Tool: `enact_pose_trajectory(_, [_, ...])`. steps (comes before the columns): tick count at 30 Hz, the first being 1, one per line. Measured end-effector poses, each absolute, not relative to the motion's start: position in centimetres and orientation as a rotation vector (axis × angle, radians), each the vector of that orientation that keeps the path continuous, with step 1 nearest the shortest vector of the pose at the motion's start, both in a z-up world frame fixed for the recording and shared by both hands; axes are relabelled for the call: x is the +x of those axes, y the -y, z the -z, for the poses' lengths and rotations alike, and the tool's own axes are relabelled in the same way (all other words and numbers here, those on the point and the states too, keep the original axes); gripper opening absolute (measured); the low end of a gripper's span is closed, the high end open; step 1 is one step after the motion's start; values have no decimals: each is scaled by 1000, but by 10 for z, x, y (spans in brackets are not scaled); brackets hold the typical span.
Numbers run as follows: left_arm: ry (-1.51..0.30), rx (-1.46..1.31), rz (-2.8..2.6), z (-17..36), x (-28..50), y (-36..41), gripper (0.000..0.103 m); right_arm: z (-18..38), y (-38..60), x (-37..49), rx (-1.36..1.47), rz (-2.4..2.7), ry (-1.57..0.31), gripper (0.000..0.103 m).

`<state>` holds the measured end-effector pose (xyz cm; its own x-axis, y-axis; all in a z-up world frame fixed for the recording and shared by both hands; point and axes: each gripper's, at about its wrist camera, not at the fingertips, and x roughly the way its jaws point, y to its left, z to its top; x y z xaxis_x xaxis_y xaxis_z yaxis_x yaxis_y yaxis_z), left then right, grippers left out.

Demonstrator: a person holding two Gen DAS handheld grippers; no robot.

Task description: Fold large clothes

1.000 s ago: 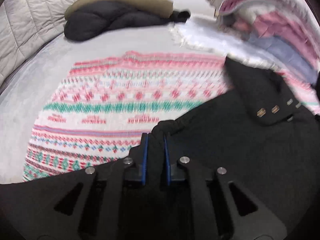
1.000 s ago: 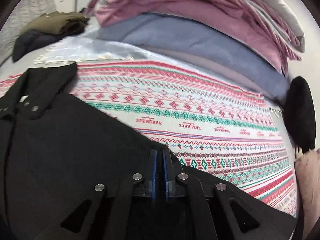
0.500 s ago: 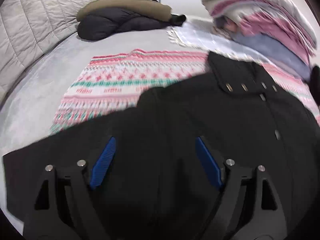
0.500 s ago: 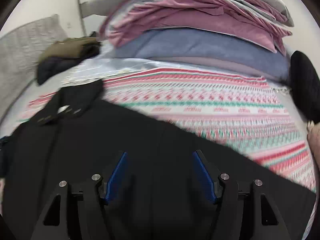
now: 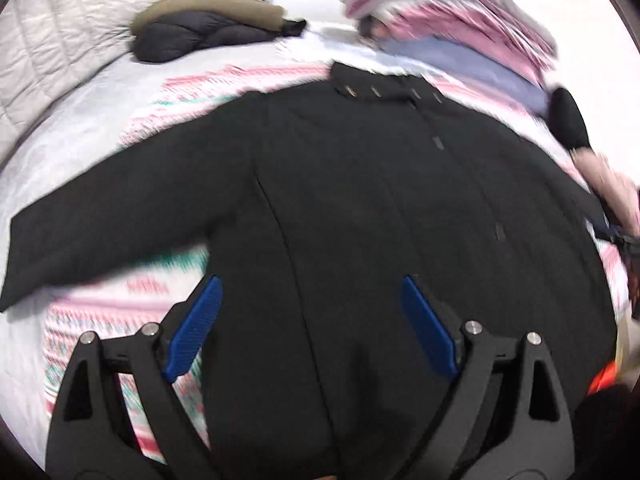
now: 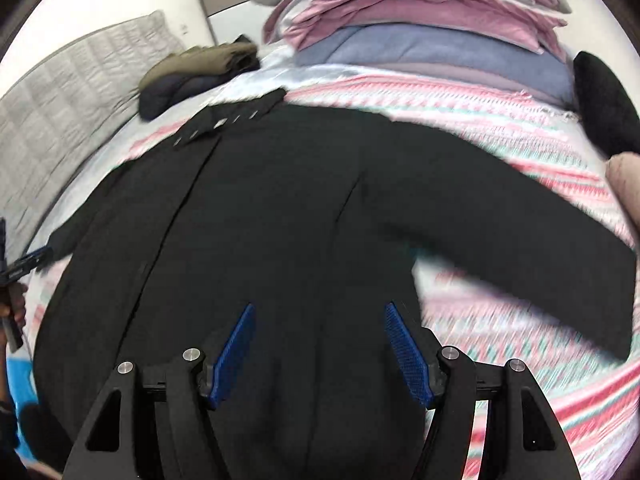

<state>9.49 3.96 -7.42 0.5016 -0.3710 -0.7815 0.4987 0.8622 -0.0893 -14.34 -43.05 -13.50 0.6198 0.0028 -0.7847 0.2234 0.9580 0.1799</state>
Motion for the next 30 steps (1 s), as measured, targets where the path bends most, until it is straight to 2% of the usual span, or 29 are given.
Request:
enact_pose_trajectory(3, [-968, 217, 548, 105, 75, -41, 91, 171, 423, -165, 318, 132, -950, 69])
enact_pose_trajectory(5, [-1004, 231, 543, 123, 64, -45, 91, 187, 419, -189, 322, 130, -903, 69])
enact_pose_trajectory(9, [-949, 253, 526, 119, 41, -55, 94, 192, 410, -237, 267, 108, -787, 70])
enact_pose_trajectory(13, [-957, 169, 461, 111, 37, -64, 94, 184, 406, -252, 233, 89, -813, 76])
enact_pose_trajectory(22, [-854, -77, 485, 41, 46, -38, 95, 148, 501, -261, 663, 277, -667, 84])
enact_pose_trajectory(26, [-826, -113, 520, 26, 57, -4, 96, 170, 563, -257, 919, 399, -592, 84])
enact_pose_trajectory(30, [-877, -124, 554, 29, 75, 30, 96, 199, 609, -244, 1113, 470, -536, 84])
